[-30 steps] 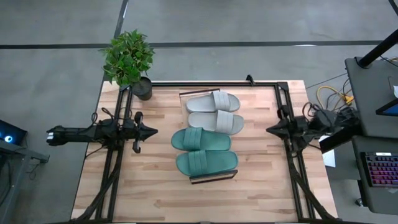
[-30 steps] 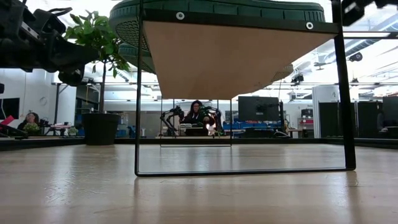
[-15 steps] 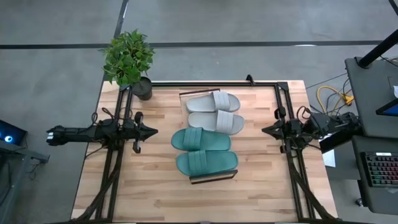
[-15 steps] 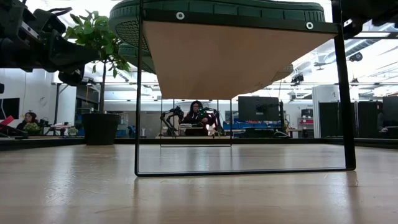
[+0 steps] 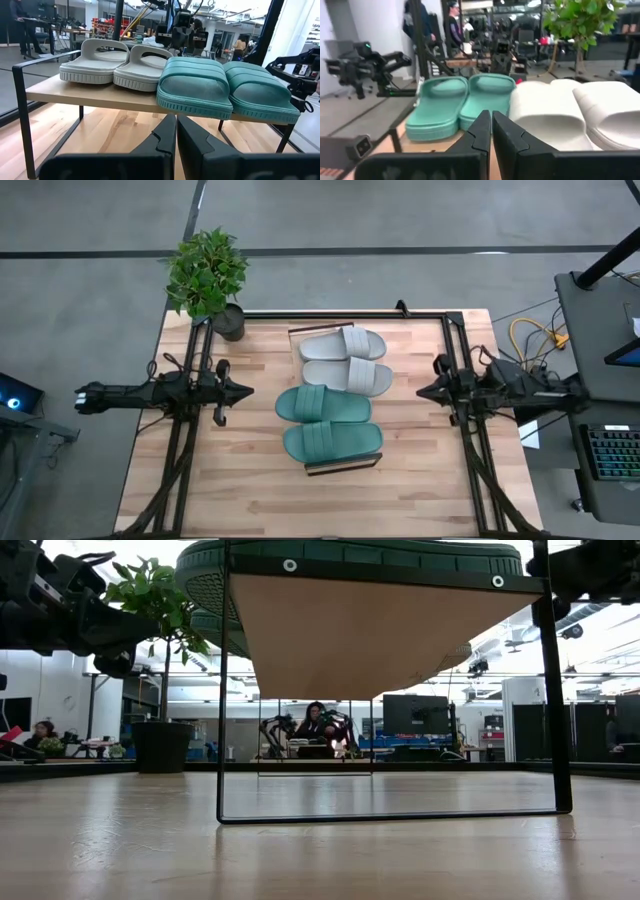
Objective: Pick and place slides into the shelf
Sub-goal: Return to Home Position
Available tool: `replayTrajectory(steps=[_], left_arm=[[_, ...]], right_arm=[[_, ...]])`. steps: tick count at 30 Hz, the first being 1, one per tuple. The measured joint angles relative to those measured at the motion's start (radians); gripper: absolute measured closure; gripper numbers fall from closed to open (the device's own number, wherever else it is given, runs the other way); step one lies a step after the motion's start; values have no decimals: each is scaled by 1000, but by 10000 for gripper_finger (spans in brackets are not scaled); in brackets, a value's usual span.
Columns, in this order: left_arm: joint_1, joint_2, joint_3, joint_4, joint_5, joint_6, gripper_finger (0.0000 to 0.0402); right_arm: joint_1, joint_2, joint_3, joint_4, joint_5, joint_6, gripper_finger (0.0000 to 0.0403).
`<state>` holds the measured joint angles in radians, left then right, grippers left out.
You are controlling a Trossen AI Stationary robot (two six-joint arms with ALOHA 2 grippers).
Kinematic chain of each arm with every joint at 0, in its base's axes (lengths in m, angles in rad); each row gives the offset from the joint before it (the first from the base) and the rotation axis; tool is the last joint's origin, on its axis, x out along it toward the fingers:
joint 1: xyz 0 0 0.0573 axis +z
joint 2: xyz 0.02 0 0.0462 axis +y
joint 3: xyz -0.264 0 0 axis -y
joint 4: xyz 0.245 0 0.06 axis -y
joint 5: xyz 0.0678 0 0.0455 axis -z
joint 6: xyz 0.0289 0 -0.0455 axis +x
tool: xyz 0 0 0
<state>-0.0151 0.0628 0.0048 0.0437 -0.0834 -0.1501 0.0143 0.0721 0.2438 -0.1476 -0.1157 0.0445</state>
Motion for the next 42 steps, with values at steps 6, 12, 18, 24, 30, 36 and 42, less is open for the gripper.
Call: replayTrajectory(steps=[6,12,18,24,30,36,42], left_arm=[[0,5,0,0,0,0,402],[0,10,0,2,0,0,402],[0,8,0,-2,0,0,402],[0,11,0,2,0,0,402],[0,13,0,-1,0,0,402],[0,11,2,1,0,0,402],[0,11,2,0,0,0,402]], right_arm=[[1,-70,-78,32,-24,8,394],[1,-22,-201,231,-52,67,394],[0,-33,-236,272,-22,38,394],[0,-30,-235,270,-15,58,394],[0,-25,-235,253,-14,132,394],[0,-12,-235,244,64,189,394],[0,-12,-235,208,61,243,394]])
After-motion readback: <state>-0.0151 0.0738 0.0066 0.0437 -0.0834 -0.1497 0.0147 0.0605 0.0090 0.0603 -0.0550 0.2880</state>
